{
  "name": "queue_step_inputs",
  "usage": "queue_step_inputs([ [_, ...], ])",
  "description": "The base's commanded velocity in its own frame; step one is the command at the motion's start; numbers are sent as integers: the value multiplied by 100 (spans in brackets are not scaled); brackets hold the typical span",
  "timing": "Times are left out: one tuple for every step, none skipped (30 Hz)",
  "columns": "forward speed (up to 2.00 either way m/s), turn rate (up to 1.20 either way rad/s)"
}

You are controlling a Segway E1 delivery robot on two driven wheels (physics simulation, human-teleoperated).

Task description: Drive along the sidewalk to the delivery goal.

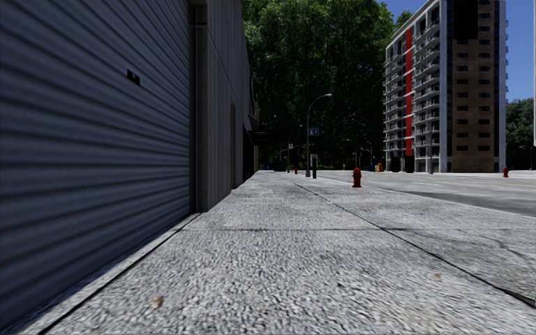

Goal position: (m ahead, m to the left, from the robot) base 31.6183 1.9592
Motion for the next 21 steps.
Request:
queue_step_inputs([
  [200, 0],
  [200, 0],
  [200, 0],
  [200, 0],
  [200, 0],
  [200, 0],
  [200, 0],
  [200, 0],
  [200, 0],
  [200, 0],
  [200, 0],
  [200, 0],
  [200, 0],
  [200, 0],
  [200, 0],
  [200, 0],
  [200, 0],
  [200, 0],
  [200, 0],
  [200, 0],
  [200, 0],
])
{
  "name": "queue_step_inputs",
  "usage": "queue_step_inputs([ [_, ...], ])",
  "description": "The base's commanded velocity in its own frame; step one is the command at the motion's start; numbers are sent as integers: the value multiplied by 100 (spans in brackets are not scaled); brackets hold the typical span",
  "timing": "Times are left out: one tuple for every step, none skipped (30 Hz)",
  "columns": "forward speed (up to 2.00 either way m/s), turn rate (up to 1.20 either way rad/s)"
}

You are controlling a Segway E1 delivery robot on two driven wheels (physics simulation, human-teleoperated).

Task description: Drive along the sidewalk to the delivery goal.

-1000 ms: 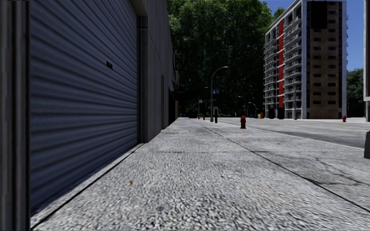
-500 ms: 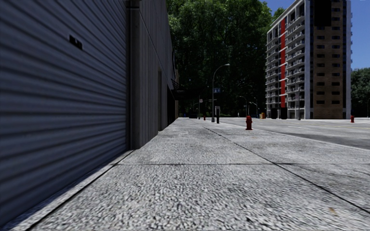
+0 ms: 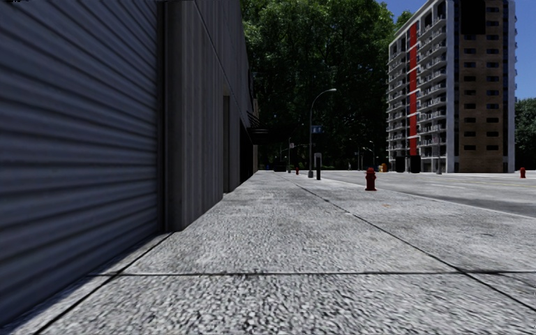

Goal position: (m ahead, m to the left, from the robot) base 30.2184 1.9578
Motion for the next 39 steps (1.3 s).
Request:
queue_step_inputs([
  [200, 0],
  [200, 0],
  [200, 0],
  [200, 0],
  [200, 0],
  [200, 0],
  [200, 0],
  [200, 0],
  [200, 0],
  [200, 0],
  [200, 0],
  [200, 0],
  [200, 0],
  [200, 0],
  [200, 0],
  [200, 0],
  [200, 0],
  [200, 0],
  [200, 0],
  [200, 0],
  [200, 0],
  [200, 0],
  [200, 0],
  [200, 0],
  [200, 0],
  [200, 0],
  [200, 0],
  [200, 0],
  [200, 0],
  [200, 0],
  [200, 0],
  [200, 0],
  [200, 0],
  [200, 0],
  [200, 0],
  [200, 0],
  [200, 0],
  [200, 0],
  [200, 0],
])
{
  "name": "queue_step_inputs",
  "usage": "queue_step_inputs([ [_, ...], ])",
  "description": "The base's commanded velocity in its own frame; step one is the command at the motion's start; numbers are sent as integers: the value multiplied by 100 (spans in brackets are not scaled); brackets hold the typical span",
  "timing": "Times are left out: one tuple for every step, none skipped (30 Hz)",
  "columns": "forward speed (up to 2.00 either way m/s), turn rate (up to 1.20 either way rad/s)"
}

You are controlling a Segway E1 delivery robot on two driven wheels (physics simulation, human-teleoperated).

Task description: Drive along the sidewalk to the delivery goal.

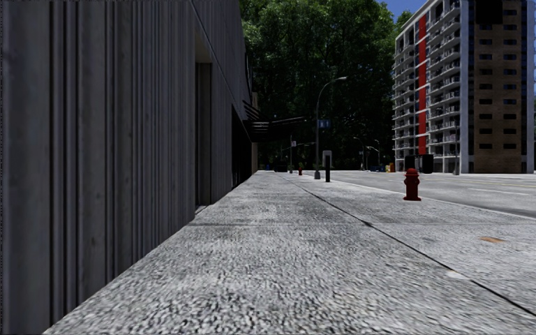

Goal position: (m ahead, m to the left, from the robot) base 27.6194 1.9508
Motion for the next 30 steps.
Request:
queue_step_inputs([
  [200, 0],
  [200, 0],
  [200, 0],
  [200, 0],
  [200, 0],
  [200, 0],
  [200, 0],
  [200, 0],
  [200, 0],
  [200, 0],
  [200, 0],
  [200, 0],
  [200, 0],
  [200, 0],
  [200, 0],
  [200, 0],
  [200, 0],
  [200, 0],
  [200, 0],
  [200, 0],
  [200, 0],
  [200, 0],
  [200, 0],
  [200, 0],
  [200, 0],
  [200, 0],
  [200, 0],
  [200, 0],
  [200, 0],
  [200, 0],
])
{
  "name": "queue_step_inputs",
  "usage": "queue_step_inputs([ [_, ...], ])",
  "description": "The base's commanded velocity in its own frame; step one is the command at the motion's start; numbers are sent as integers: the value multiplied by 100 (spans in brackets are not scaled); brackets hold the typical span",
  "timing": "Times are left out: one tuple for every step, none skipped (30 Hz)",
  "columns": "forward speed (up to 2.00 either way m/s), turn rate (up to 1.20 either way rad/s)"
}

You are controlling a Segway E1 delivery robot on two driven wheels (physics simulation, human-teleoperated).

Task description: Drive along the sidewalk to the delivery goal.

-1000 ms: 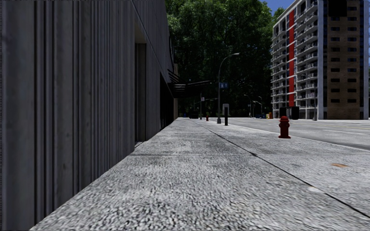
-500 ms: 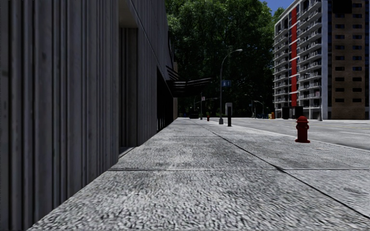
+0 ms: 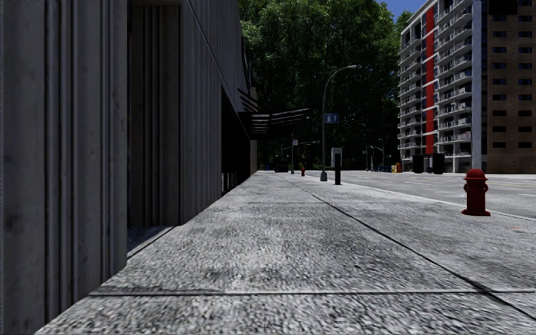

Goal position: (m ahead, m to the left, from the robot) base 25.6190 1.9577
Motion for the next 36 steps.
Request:
queue_step_inputs([
  [200, 0],
  [200, 0],
  [200, 0],
  [200, 0],
  [200, 0],
  [200, 0],
  [200, 0],
  [200, 0],
  [200, 0],
  [200, 0],
  [200, 0],
  [200, 0],
  [200, 0],
  [200, 0],
  [200, 0],
  [200, 0],
  [200, 0],
  [200, 0],
  [200, 0],
  [200, 0],
  [200, 0],
  [200, 0],
  [200, 0],
  [200, 0],
  [200, 0],
  [200, 0],
  [200, 0],
  [200, 0],
  [200, 0],
  [200, 0],
  [200, 0],
  [200, 0],
  [200, 0],
  [200, 0],
  [200, 0],
  [200, 0],
])
